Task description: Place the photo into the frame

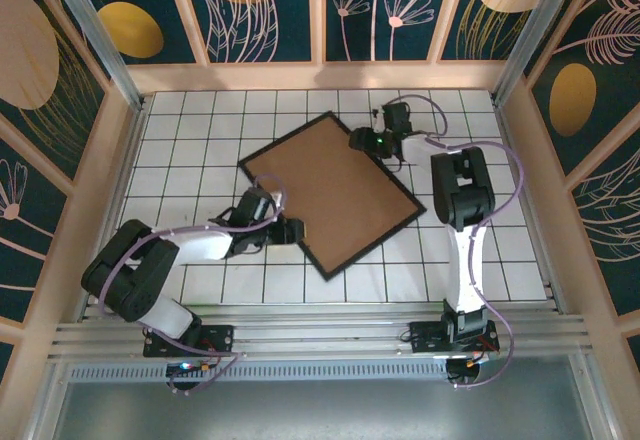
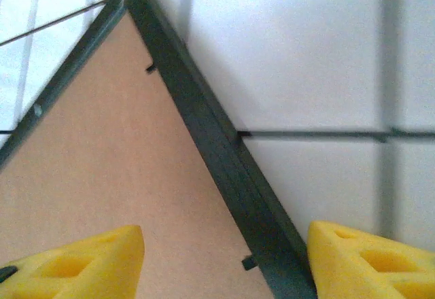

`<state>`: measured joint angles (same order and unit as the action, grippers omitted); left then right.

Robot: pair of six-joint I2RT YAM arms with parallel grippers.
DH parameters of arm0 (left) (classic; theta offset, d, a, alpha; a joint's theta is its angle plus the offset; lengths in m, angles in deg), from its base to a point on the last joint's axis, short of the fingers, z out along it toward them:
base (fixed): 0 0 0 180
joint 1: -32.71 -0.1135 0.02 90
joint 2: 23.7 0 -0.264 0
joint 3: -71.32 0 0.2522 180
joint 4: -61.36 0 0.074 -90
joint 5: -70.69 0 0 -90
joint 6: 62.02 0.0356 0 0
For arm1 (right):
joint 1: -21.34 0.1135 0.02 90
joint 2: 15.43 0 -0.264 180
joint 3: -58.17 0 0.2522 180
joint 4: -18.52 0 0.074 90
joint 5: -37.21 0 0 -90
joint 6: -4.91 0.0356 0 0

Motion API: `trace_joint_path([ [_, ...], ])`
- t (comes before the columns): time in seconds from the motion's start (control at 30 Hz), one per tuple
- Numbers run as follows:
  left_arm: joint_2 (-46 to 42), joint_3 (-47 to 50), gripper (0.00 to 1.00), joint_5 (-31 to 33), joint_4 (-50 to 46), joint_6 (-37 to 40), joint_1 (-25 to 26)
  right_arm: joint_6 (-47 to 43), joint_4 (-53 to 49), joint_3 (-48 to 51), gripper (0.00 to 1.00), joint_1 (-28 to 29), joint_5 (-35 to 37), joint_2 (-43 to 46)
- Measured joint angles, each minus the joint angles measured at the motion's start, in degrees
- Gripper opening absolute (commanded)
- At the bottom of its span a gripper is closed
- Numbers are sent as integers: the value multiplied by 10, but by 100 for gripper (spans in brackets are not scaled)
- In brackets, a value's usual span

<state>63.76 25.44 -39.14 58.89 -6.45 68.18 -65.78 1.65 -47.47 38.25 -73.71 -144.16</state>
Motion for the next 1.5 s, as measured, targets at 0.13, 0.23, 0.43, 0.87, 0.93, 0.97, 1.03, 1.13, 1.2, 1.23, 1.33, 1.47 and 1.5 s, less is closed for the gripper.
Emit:
trace_joint_path([
  [0.13, -64, 14, 70, -12, -26, 30, 32, -29, -45, -57, 71, 61, -15, -11],
  [0.23, -145, 14, 81, 44, -31, 46, 20, -56, -67, -39, 75, 91, -2, 18],
  [0.43, -188, -10, 97, 153, -25, 53, -90, -73, -76, 164, 83, 52, 66, 210],
  [0.87, 164, -285, 99, 163, -61, 101, -218, -22, -79, 481, 92, -53, 145, 478],
  [0.93, 194, -315, 99, 151, -76, 113, -217, -19, -78, 496, 91, -57, 150, 482],
  [0.97, 208, -329, 99, 144, -86, 118, -217, -16, -78, 502, 90, -59, 149, 482],
  [1.03, 229, -348, 98, 138, -101, 128, -217, -9, -77, 513, 89, -60, 142, 480],
  [1.13, 250, -363, 97, 136, -121, 140, -217, -4, -70, 516, 87, -61, 125, 466],
  [1.2, 258, -367, 95, 132, -133, 148, -217, 0, -59, 516, 86, -61, 113, 459],
  [1.23, 263, -370, 94, 129, -138, 151, -217, 2, -54, 516, 86, -61, 106, 456],
  [1.33, 269, -371, 88, 122, -144, 163, -217, 7, -37, 515, 84, -61, 89, 445],
  [1.47, 269, -372, 80, 103, -146, 169, -219, 8, -27, 512, 84, -61, 77, 420],
  [1.5, 269, -372, 78, 99, -147, 169, -219, 8, -27, 510, 84, -61, 76, 415],
])
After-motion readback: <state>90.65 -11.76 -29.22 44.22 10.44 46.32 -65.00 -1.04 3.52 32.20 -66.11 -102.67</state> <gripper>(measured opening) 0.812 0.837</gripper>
